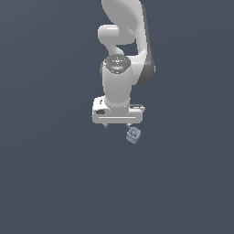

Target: Pick up the object and move it to a goal position.

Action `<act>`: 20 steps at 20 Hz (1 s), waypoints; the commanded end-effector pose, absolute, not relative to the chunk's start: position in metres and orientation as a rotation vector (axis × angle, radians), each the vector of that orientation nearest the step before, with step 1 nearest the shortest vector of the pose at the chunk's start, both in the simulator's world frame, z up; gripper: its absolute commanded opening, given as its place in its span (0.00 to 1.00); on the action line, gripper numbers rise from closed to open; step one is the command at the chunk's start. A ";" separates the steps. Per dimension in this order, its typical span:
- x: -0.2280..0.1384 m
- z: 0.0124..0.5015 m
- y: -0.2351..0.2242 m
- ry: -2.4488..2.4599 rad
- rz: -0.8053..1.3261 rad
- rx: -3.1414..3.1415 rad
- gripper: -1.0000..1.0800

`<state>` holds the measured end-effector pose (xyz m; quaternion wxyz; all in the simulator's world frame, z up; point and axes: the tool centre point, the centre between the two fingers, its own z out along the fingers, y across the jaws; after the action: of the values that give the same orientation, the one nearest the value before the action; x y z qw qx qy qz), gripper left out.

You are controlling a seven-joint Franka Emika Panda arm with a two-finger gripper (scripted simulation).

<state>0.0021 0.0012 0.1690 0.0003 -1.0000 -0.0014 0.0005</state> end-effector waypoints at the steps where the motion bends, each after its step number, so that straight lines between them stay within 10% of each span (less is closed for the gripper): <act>1: 0.002 0.169 0.001 -0.004 0.002 -3.141 0.96; 20: 0.003 0.161 0.003 0.021 0.010 -3.112 0.96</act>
<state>0.0027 0.0021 0.1620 0.0146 -0.9999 0.0045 0.0031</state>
